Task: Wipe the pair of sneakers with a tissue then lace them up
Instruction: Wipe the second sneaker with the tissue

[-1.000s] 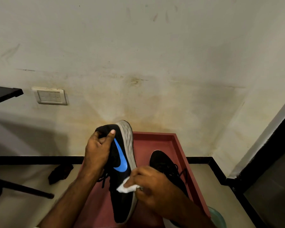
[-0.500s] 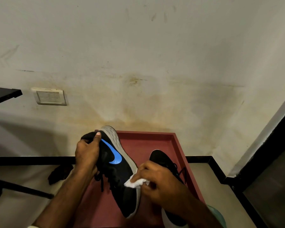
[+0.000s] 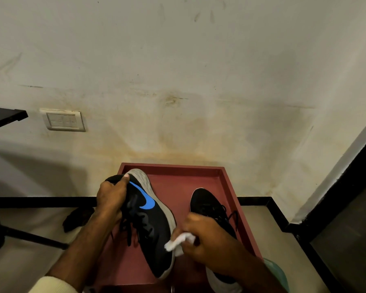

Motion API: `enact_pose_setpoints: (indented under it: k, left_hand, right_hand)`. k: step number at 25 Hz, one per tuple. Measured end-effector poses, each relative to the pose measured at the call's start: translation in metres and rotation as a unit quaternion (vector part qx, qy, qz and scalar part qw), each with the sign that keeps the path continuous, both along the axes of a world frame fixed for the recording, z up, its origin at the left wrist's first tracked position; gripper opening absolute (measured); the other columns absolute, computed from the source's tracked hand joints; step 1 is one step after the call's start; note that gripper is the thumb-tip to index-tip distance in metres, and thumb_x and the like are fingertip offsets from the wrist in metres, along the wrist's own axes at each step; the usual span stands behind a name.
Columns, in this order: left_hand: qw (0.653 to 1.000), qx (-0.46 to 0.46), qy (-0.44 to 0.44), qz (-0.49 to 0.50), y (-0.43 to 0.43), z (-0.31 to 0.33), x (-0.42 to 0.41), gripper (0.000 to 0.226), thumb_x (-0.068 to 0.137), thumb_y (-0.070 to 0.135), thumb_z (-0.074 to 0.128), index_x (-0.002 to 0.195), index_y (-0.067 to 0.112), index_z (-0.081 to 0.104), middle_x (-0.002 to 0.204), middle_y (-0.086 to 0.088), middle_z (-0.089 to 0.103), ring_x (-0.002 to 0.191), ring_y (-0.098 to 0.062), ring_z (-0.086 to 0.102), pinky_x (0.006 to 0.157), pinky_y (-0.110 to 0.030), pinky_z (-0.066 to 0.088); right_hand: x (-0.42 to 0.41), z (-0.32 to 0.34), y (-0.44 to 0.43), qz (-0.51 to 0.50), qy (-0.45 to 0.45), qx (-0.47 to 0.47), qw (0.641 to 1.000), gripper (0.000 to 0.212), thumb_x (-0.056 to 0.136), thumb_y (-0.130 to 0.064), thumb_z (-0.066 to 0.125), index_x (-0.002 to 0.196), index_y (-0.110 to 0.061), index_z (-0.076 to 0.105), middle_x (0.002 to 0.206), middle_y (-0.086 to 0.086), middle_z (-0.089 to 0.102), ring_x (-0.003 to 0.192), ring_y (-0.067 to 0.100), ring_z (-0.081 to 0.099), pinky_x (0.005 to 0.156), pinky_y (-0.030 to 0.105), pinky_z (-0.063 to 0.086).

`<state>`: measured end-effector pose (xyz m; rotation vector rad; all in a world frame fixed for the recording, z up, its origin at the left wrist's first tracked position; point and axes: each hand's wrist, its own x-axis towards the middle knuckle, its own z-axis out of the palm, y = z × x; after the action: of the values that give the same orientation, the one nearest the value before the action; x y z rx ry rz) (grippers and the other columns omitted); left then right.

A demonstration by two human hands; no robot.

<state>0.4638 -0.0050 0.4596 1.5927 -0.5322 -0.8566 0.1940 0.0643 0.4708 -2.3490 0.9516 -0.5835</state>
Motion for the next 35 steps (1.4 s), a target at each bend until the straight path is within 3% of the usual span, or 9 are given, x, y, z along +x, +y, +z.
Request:
enact_pose_setpoints:
  k: [2, 11, 14, 19, 22, 25, 28, 31, 35]
  left_hand:
    - [1.0, 0.008, -0.025, -0.015, 0.0, -0.002, -0.002, 0.035, 0.099, 0.035, 0.068, 0.112, 0.003, 0.067, 0.1, -0.016, 0.072, 0.092, -0.033, 0.071, 0.084, -0.042, 0.061]
    - [0.969, 0.053, -0.209, -0.121, 0.0, -0.007, -0.026, 0.029, 0.09, 0.038, 0.077, 0.098, 0.01, 0.074, 0.09, -0.007, 0.073, 0.081, -0.023, 0.07, 0.072, -0.035, 0.059]
    - [0.967, 0.063, -0.209, -0.135, 0.0, -0.007, -0.028, 0.029, 0.084, 0.037, 0.083, 0.097, 0.012, 0.075, 0.093, -0.007, 0.074, 0.086, -0.025, 0.073, 0.078, -0.039, 0.063]
    - [0.965, 0.077, -0.222, -0.12, -0.002, -0.012, -0.024, 0.032, 0.089, 0.038, 0.078, 0.104, 0.01, 0.074, 0.1, -0.011, 0.074, 0.088, -0.027, 0.072, 0.079, -0.04, 0.063]
    - [0.952, 0.098, -0.243, -0.158, -0.005, -0.012, -0.025, 0.042, 0.086, 0.045, 0.079, 0.1, 0.006, 0.072, 0.102, -0.013, 0.074, 0.087, -0.027, 0.072, 0.079, -0.04, 0.064]
    - [0.915, 0.144, -0.304, -0.222, -0.002, -0.01, -0.032, 0.066, 0.079, 0.049, 0.086, 0.118, 0.002, 0.061, 0.112, -0.016, 0.072, 0.095, -0.03, 0.072, 0.08, -0.039, 0.063]
    - [0.824, 0.187, -0.448, -0.291, 0.001, -0.01, -0.042, 0.089, 0.084, 0.051, 0.08, 0.144, 0.0, 0.039, 0.128, -0.019, 0.066, 0.112, -0.035, 0.068, 0.085, -0.04, 0.058]
    - [0.721, 0.179, -0.575, -0.342, 0.004, -0.01, -0.047, 0.056, 0.093, 0.061, 0.063, 0.115, 0.01, 0.063, 0.105, -0.008, 0.071, 0.096, -0.026, 0.07, 0.086, -0.038, 0.056]
    - [0.705, 0.166, -0.6, -0.341, 0.0, -0.009, -0.047, 0.054, 0.093, 0.066, 0.059, 0.11, 0.017, 0.069, 0.105, -0.004, 0.074, 0.099, -0.024, 0.069, 0.101, -0.04, 0.047]
  right_hand:
    - [0.002, -0.003, 0.002, -0.069, -0.036, -0.021, 0.997, 0.015, 0.094, -0.014, 0.063, 0.094, -0.026, 0.072, 0.098, -0.002, 0.066, 0.091, 0.01, 0.062, 0.083, 0.029, 0.052]
    - [0.037, -0.024, -0.014, -0.177, -0.041, -0.048, 0.982, 0.014, 0.095, -0.016, 0.056, 0.1, -0.021, 0.068, 0.094, -0.012, 0.056, 0.086, 0.005, 0.055, 0.075, 0.022, 0.044]
    - [0.037, -0.03, -0.014, -0.106, -0.03, -0.035, 0.993, 0.026, 0.096, -0.012, 0.055, 0.105, -0.031, 0.071, 0.1, -0.021, 0.06, 0.096, -0.003, 0.057, 0.086, 0.016, 0.045]
    - [0.02, -0.018, 0.003, 0.058, 0.146, 0.018, 0.987, 0.028, 0.098, -0.015, 0.058, 0.117, -0.025, 0.076, 0.119, -0.004, 0.067, 0.11, 0.007, 0.063, 0.098, 0.02, 0.05]
    - [0.025, -0.007, 0.003, -0.011, 0.077, 0.047, 0.996, 0.046, 0.097, -0.041, 0.043, 0.112, -0.015, 0.078, 0.109, 0.003, 0.071, 0.099, 0.013, 0.067, 0.088, 0.025, 0.053]
    - [0.024, -0.021, -0.006, -0.081, 0.101, 0.008, 0.992, 0.037, 0.094, -0.028, 0.043, 0.113, -0.023, 0.074, 0.108, -0.002, 0.065, 0.1, 0.014, 0.062, 0.088, 0.031, 0.051]
    - [0.025, -0.042, -0.004, -0.06, 0.156, 0.012, 0.986, 0.025, 0.091, -0.026, 0.042, 0.101, -0.031, 0.065, 0.102, 0.003, 0.067, 0.091, 0.022, 0.065, 0.077, 0.031, 0.044]
    - [0.027, -0.04, 0.0, -0.053, 0.123, 0.007, 0.991, 0.038, 0.096, -0.038, 0.039, 0.098, -0.022, 0.074, 0.102, 0.005, 0.069, 0.09, 0.02, 0.065, 0.076, 0.03, 0.047]
    - [0.047, -0.035, 0.013, -0.016, 0.143, 0.02, 0.989, 0.032, 0.103, -0.015, 0.049, 0.128, -0.013, 0.069, 0.128, 0.006, 0.06, 0.117, 0.019, 0.052, 0.102, 0.029, 0.041]
